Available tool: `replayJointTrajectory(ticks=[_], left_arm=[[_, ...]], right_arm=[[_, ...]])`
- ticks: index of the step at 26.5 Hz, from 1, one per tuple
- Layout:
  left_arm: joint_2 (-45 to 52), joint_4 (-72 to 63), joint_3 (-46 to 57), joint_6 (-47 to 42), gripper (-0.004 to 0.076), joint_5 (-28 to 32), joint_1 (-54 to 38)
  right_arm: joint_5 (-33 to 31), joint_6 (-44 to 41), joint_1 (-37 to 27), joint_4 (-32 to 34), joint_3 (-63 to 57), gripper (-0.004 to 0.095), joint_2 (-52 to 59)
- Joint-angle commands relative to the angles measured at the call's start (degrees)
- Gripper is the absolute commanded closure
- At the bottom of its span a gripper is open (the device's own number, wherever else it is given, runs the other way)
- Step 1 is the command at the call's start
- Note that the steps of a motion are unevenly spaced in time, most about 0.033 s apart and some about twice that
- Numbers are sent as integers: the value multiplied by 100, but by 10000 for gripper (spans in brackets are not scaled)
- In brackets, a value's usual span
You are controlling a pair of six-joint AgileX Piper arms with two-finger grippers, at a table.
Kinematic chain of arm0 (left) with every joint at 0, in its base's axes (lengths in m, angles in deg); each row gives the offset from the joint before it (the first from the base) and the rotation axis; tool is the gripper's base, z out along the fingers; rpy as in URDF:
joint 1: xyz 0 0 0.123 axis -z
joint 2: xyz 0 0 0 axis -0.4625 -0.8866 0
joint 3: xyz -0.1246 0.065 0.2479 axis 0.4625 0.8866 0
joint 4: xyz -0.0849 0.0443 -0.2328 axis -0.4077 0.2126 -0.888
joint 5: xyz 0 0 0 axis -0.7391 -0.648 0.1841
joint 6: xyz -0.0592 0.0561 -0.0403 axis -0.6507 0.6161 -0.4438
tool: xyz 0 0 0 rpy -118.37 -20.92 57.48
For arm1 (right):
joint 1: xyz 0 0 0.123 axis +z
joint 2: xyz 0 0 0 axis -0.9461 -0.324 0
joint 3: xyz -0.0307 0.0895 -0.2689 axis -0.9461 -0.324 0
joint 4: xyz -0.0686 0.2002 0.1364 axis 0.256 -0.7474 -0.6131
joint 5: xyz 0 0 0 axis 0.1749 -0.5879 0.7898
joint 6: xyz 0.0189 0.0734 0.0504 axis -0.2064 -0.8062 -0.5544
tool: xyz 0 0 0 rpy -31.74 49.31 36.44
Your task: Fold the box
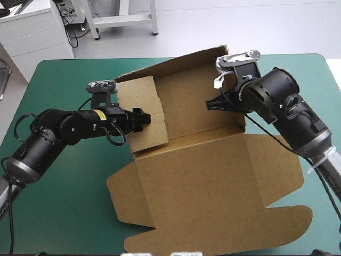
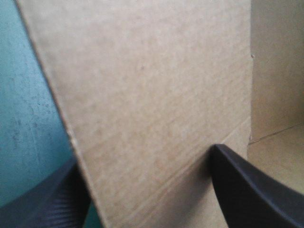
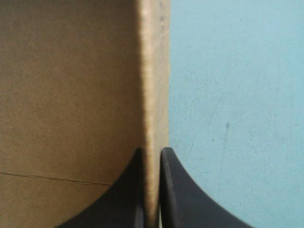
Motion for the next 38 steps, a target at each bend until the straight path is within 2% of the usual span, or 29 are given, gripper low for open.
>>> replayJointTrajectory(ticks=[1,3,4,5,6,7,8,14,17,21,25,30,33,38], left_arm=[[149,-210,-202,-203,251,375,132],[149,-235,-202,-203,342,487,202],[160,-239,-202,-203,444,658,251],[171,-250,-202,-203,510,765,294],[198,-274,-202,-203,656,965,306],[223,-275,-202,-203,734,1040,306],[264,-243,-202,-203,751,1194,342],[301,-257,-202,-203,756,1326,342],[278,131,-279,-110,756,773,476],[123,930,-597,-584,756,569,671],[-390,1427,-1354,-572,756,-470,678],[-1408,1861,-2737,-582,756,-1635,678],[-1957,2157,-3305,-830,756,-2041,678],[-2725,2340,-3755,-1013,756,-2512,609]], right_arm=[[408,-140,54,-207,474,930,265],[358,-117,54,-236,675,930,265],[315,-102,54,-236,745,930,265],[275,-89,54,-236,758,930,265],[200,-68,54,-236,758,930,265],[165,-68,54,-236,758,930,265],[124,-68,54,-236,758,930,265],[49,-68,54,-223,758,930,265],[-7,-75,21,-153,758,930,265],[-7,164,-237,-358,758,931,230],[-7,455,-703,-871,737,931,126],[-7,997,-1459,-2025,441,931,-97],[-7,1169,-1789,-2258,70,931,-239],[-7,1329,-1886,-2296,-315,931,-582]])
